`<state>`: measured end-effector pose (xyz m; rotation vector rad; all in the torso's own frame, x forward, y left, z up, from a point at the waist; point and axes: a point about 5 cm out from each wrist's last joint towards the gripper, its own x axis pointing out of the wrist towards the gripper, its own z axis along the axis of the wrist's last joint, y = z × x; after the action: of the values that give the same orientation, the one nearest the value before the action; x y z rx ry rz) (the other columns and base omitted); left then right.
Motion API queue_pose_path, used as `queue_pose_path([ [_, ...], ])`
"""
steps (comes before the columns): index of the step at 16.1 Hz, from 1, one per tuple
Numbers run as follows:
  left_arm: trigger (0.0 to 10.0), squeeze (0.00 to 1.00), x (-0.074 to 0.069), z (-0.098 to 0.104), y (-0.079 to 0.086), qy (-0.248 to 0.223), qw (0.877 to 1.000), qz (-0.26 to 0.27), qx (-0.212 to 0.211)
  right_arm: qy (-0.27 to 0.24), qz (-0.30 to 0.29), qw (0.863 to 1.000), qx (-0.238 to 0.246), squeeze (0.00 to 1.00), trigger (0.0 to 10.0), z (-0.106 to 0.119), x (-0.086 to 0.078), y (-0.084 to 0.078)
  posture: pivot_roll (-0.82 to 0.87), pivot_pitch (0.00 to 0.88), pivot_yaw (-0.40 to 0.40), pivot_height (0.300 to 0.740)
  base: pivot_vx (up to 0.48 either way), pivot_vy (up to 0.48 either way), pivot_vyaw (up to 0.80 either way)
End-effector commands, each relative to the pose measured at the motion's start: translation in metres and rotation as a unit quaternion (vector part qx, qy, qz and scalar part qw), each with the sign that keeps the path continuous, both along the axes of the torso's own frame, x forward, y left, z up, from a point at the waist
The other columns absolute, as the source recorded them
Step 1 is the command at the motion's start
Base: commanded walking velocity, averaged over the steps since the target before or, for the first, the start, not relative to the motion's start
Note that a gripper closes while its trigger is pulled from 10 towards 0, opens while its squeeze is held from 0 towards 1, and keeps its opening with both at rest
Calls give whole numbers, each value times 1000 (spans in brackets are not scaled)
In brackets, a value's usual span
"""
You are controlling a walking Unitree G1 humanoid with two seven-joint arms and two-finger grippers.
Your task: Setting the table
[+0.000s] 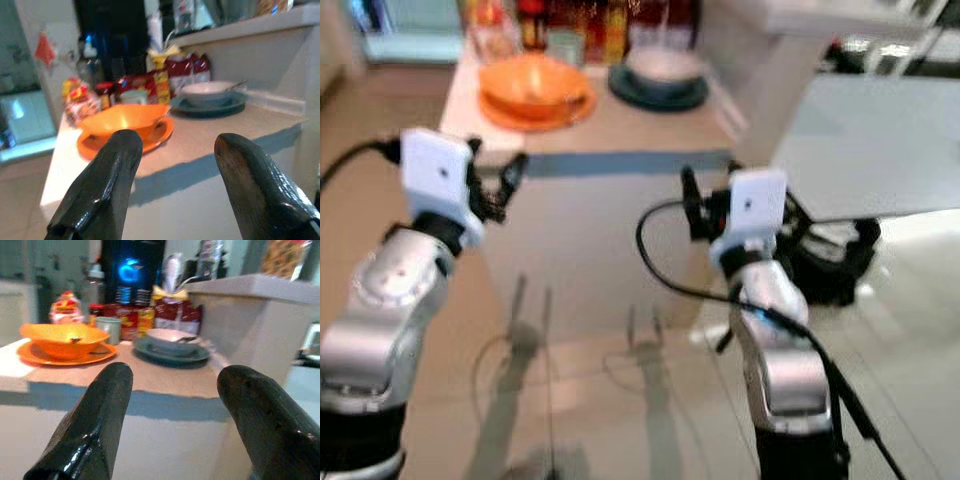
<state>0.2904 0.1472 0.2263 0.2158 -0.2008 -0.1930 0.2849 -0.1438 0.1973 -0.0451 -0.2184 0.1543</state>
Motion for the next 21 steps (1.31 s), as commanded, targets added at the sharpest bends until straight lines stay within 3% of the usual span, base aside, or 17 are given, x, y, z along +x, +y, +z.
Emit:
queue_pose_path([
  [1,10000,0,1,2,-1,-2,1000,0,2,9,-5,1000,4,0,10000,-2,1,-4,147,0,-84,740,472,0,800],
  [12,10000,0,0,-1,-5,3,1000,-6,2,12,-13,1000,-7,0,10000,-6,3,-10,151,0,-94,740,472,0,800],
  [15,10000,0,-2,0,-9,-3,1000,-22,-8,-24,-18,999,32,0,10000,2,1,-12,152,0,-95,740,459,0,0],
  [16,10000,0,-6,-1,-17,-4,998,-59,-27,-66,-17,997,28,0,10000,10,-6,-12,147,0,-93,740,0,0,0],
  [18,10000,0,-7,-6,-22,2,997,-72,-11,-74,-15,997,31,0,10000,8,-12,-11,144,0,-89,740,0,0,0],
  [19,10000,0,-7,-12,-22,14,997,-77,-9,-87,-53,995,10,0,10000,1,-23,-13,139,0,-85,740,0,0,0],
  [21,10000,0,-6,-16,-20,22,997,-78,-6,-87,-64,994,36,0,10000,-2,-32,-14,130,0,-75,740,0,0,0],
])
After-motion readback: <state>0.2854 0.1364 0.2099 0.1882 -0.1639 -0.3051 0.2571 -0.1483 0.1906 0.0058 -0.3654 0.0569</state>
